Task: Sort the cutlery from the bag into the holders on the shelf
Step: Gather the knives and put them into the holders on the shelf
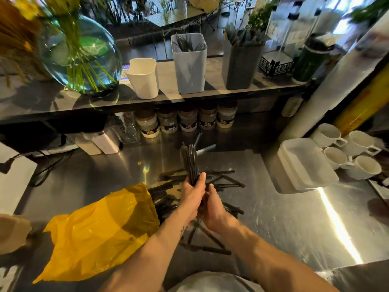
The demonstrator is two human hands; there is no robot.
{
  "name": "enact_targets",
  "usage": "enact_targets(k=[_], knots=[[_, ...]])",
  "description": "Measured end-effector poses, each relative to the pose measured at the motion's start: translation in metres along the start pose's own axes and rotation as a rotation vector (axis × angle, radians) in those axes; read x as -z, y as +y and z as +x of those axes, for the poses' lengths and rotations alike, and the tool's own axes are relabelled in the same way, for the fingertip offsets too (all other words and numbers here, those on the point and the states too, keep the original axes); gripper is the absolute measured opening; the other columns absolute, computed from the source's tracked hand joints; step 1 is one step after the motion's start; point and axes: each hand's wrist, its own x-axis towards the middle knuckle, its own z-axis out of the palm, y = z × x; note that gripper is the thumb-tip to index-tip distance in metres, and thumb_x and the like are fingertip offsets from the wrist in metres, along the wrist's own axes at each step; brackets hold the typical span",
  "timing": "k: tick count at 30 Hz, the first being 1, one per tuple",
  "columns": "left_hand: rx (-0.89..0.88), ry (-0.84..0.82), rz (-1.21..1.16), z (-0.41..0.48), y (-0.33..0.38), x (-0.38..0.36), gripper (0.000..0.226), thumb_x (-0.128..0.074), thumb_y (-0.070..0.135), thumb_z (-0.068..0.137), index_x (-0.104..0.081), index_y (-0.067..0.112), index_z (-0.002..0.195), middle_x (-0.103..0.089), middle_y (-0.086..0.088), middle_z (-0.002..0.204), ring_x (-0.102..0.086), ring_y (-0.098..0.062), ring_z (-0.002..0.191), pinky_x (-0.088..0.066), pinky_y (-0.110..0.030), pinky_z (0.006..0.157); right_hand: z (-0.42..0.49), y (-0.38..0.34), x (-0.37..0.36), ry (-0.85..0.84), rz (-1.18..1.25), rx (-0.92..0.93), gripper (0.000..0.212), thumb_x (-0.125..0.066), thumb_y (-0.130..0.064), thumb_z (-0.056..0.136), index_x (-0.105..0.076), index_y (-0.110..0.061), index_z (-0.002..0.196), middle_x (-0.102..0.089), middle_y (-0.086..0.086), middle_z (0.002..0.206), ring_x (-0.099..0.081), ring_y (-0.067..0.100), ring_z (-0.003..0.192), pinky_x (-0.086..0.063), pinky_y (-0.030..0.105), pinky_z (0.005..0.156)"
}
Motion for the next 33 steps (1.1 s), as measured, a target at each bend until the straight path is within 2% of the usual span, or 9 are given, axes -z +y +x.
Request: enact_targets(k=[5, 8, 11, 16, 19, 22, 25, 30, 33], knots=[[-0.011, -0.099, 0.125, -0.004, 0.024, 0.000, 0.034, -0.076, 0.043, 0.087, -0.071, 0.015, 0.104, -0.071, 0.000, 0.073, -0.068, -0.013, 0.061, -0.054, -0.024, 0.052, 0.001, -0.064, 0.018, -0.037, -0.112, 0.162, 0.049, -0.038, -0.045, 0.106, -0.077, -0.018, 0.098, -0.078, 0.005, 0.089, -0.071, 0.024, 0.085, -0.053, 0.035, 0.071], [-0.018, -0.181, 0.250, -0.006, 0.034, -0.004, 0.054, -0.083, 0.051, 0.069, -0.068, 0.012, 0.102, -0.063, -0.003, 0.066, -0.056, -0.018, 0.055, -0.045, -0.036, 0.054, -0.007, -0.105, 0.017, -0.103, -0.412, 0.359, 0.034, -0.054, -0.046, 0.101, -0.077, -0.021, 0.097, -0.077, -0.007, 0.084, -0.071, 0.014, 0.086, -0.051, 0.030, 0.073], [-0.057, -0.270, 0.259, -0.009, 0.052, -0.015, 0.028, -0.077, 0.029, 0.087, -0.067, 0.011, 0.106, -0.054, -0.001, 0.060, -0.045, -0.013, 0.050, -0.036, -0.032, 0.052, -0.016, -0.140, 0.019, -0.206, -0.673, 0.478, 0.027, -0.071, -0.045, 0.092, -0.074, -0.019, 0.100, -0.077, -0.007, 0.088, -0.073, 0.012, 0.091, -0.056, 0.028, 0.079], [-0.177, -0.365, 0.420, -0.009, 0.086, -0.034, 0.036, -0.072, 0.021, 0.091, -0.056, 0.029, 0.122, -0.069, -0.006, 0.080, -0.059, -0.016, 0.064, -0.050, -0.036, 0.062, -0.024, -0.187, 0.017, -0.239, -0.769, 0.487, 0.045, -0.088, -0.039, 0.076, -0.068, -0.024, 0.114, -0.078, -0.006, 0.102, -0.074, 0.010, 0.098, -0.060, 0.031, 0.089], [-0.325, -0.393, 0.412, -0.021, 0.118, -0.056, 0.026, -0.060, 0.012, 0.100, -0.050, 0.022, 0.122, -0.062, -0.005, 0.091, -0.058, -0.014, 0.072, -0.053, -0.024, 0.061, -0.028, -0.215, 0.016, -0.187, -0.842, 0.653, 0.027, -0.086, -0.025, 0.080, -0.069, -0.023, 0.101, -0.077, -0.010, 0.086, -0.073, 0.004, 0.084, -0.058, 0.020, 0.074], [-0.572, -0.291, 0.501, -0.029, 0.147, -0.076, 0.016, -0.037, 0.010, 0.108, -0.051, 0.015, 0.101, -0.052, -0.013, 0.091, -0.051, -0.021, 0.073, -0.054, -0.035, 0.059, -0.035, -0.239, 0.014, -0.116, -0.858, 0.761, 0.009, -0.075, -0.014, 0.091, -0.066, -0.014, 0.096, -0.074, -0.004, 0.078, -0.070, 0.001, 0.067, -0.050, 0.014, 0.059], [-0.536, -0.374, 0.454, -0.017, 0.168, -0.090, 0.018, -0.055, -0.003, 0.099, -0.050, 0.008, 0.112, -0.056, -0.010, 0.086, -0.051, -0.016, 0.063, -0.047, -0.019, 0.043, -0.043, -0.269, 0.011, -0.073, -0.853, 0.813, 0.014, -0.075, -0.019, 0.092, -0.064, -0.011, 0.097, -0.074, 0.004, 0.085, -0.072, 0.007, 0.073, -0.054, 0.020, 0.065], [-0.500, -0.405, 0.385, -0.005, 0.227, -0.107, 0.032, -0.069, 0.001, 0.090, -0.054, 0.024, 0.106, -0.066, -0.001, 0.103, -0.065, -0.010, 0.083, -0.059, -0.025, 0.075, -0.054, -0.324, 0.003, 0.066, -0.857, 0.987, 0.021, -0.072, -0.029, 0.093, -0.065, -0.009, 0.096, -0.076, 0.009, 0.087, -0.074, 0.023, 0.079, -0.060, 0.035, 0.068], [-0.527, -0.341, 0.377, 0.003, 0.260, -0.117, 0.049, -0.087, 0.021, 0.076, -0.056, 0.021, 0.114, -0.071, -0.006, 0.106, -0.069, -0.018, 0.093, -0.060, -0.032, 0.084, -0.060, -0.367, -0.003, 0.111, -0.779, 1.064, 0.020, -0.069, -0.027, 0.096, -0.063, -0.009, 0.098, -0.077, 0.010, 0.088, -0.073, 0.018, 0.068, -0.055, 0.027, 0.054]])
